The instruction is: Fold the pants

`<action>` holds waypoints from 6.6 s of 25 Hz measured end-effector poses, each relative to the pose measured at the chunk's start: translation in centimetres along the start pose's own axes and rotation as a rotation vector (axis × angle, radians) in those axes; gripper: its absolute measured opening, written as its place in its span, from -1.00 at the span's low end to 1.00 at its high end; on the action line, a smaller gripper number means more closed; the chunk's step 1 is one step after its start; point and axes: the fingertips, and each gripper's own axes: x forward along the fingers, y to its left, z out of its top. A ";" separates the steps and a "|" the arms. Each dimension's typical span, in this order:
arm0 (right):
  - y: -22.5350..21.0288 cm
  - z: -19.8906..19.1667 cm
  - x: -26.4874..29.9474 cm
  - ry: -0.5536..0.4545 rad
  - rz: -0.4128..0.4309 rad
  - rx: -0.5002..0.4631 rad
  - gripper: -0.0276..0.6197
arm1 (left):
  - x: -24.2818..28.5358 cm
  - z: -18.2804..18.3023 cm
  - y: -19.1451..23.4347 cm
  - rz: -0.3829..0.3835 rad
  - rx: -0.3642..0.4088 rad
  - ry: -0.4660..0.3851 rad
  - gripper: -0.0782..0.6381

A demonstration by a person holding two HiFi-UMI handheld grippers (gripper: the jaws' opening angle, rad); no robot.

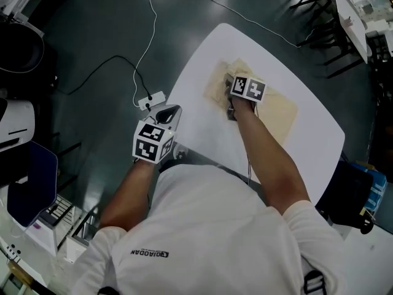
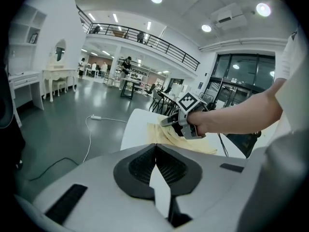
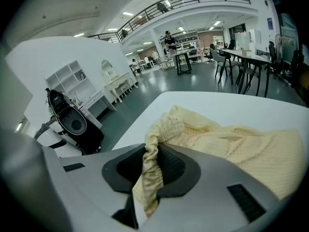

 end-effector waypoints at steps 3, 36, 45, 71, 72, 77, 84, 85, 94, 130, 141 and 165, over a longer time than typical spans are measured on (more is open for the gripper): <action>0.0 -0.8 1.6 0.035 -0.017 -0.021 -0.64 | -0.1 -0.4 0.5 0.012 -0.027 -0.004 -0.70; 3.2 -0.7 -1.1 0.028 0.217 -0.017 -0.40 | -1.5 0.7 -2.0 -0.017 0.053 -0.008 -0.70; -0.4 -0.3 -9.5 -0.175 0.180 -0.014 -0.83 | -0.8 2.6 -4.6 -0.069 0.120 -0.014 -0.70; -15.1 -8.8 -25.7 -0.341 0.010 0.110 -0.85 | 6.0 2.5 -16.7 -0.207 0.283 0.050 -0.70; -15.7 -8.9 -26.0 -0.339 0.007 0.113 -0.85 | 6.3 2.6 -17.4 -0.210 0.287 0.052 -0.70; -18.8 -9.8 -27.6 -0.335 -0.006 0.137 -0.85 | 7.6 2.7 -20.2 -0.221 0.308 0.067 -0.70; -25.7 -11.4 -27.8 -0.326 -0.057 0.200 -0.85 | 10.2 2.6 -23.9 -0.233 0.331 0.100 -0.70; -26.6 -11.7 -27.5 -0.323 -0.061 0.206 -0.85 | 10.3 2.6 -24.5 -0.234 0.336 0.102 -0.70; -34.2 -12.7 -23.7 -0.266 -0.107 0.322 -0.64 | 11.5 2.5 -26.6 -0.160 0.337 0.141 -0.70; -33.7 -11.3 -22.7 -0.191 0.081 0.230 -0.83 | 7.6 -0.4 -29.1 0.035 0.210 0.090 -0.70; -25.3 -4.3 -26.0 -0.316 0.021 0.153 -0.83 | 6.4 3.2 -22.2 -0.094 0.290 0.074 -0.70; -7.6 6.9 -22.4 -0.407 0.014 0.139 -0.83 | 4.2 7.1 -7.0 -0.221 0.234 0.039 -0.70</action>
